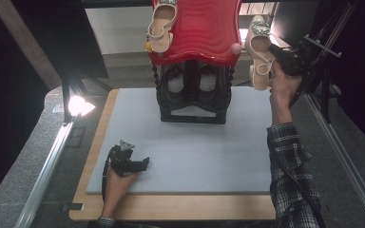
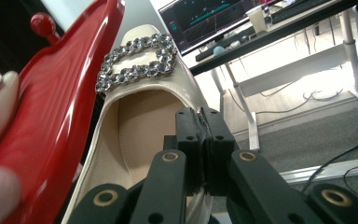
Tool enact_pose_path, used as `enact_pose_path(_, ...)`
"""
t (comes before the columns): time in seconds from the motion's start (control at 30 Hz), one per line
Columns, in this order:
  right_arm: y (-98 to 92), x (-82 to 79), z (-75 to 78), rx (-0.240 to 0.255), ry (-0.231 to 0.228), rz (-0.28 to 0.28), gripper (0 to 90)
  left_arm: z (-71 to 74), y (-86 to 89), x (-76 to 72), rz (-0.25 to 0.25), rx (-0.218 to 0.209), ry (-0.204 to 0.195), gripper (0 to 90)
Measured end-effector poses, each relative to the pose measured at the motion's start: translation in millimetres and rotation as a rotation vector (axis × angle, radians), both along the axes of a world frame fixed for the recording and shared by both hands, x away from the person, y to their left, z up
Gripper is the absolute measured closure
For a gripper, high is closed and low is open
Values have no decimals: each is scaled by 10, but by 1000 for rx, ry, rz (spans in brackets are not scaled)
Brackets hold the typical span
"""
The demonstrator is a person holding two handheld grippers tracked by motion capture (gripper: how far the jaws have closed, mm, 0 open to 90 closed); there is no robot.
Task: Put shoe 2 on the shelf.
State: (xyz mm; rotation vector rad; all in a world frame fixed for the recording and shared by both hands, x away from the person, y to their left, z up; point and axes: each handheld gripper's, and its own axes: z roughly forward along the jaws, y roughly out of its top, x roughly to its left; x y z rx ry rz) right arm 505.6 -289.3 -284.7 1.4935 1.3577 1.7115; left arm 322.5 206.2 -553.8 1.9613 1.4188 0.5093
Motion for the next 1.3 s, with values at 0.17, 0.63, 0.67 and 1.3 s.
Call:
enact_pose_path(0.17,20,123,184,25,-9,-12,871,0,-1,1,1,-1,0,45)
enact_pose_path(0.63,238,433,725,41,-28,-48,871,3,-2,-2,1,2,2,46)
enact_pose_path(0.67,259,454,757,43,-27,-49,871,3,-3,-3,1,2,2,47)
enact_pose_path(1.3,651,559,1216,32,-72,-30,871,5,-9,-12,3,8,-2,52)
